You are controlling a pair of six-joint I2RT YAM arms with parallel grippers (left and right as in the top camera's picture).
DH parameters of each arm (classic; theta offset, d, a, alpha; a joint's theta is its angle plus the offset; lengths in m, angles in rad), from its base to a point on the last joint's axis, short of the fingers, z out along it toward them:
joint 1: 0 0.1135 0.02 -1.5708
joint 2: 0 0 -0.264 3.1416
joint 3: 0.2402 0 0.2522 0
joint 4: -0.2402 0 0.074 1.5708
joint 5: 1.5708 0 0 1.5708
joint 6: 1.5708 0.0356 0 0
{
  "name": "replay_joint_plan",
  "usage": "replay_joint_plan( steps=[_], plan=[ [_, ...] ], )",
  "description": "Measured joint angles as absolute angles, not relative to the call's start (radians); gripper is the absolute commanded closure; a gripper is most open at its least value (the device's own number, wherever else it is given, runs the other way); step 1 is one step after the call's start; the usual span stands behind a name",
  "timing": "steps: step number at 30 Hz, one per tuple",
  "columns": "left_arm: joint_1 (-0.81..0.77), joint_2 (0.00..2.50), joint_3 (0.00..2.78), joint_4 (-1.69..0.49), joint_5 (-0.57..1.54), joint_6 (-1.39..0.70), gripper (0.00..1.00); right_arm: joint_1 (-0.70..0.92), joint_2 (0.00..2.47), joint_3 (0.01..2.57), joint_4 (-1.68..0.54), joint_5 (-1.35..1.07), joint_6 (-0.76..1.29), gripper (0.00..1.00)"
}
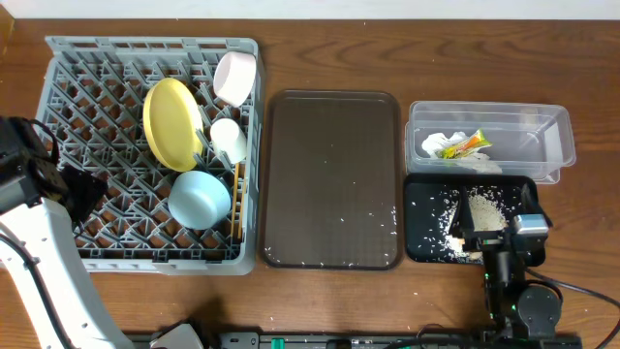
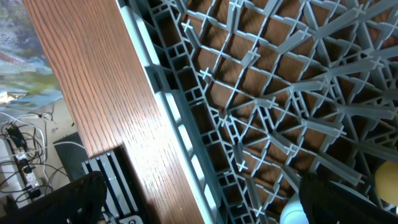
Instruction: Sort waste into correct bins and load items into the dishwasher
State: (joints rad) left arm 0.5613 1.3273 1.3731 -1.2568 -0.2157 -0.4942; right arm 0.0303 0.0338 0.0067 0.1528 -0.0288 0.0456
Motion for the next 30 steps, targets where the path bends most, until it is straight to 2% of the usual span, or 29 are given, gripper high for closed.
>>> replay_joint_plan(
  steps=[8, 30],
  plan=[
    [0.561, 1.327, 1.373, -1.257, -0.216, -0.494, 0.0, 0.03, 0.013, 0.007, -0.07, -0.026, 0.049, 0.01],
    [0.561, 1.327, 1.373, -1.257, -0.216, -0.495, 0.0, 0.03, 0.011, 0.007, -0.07, -0.025, 0.049, 0.01]
  ],
)
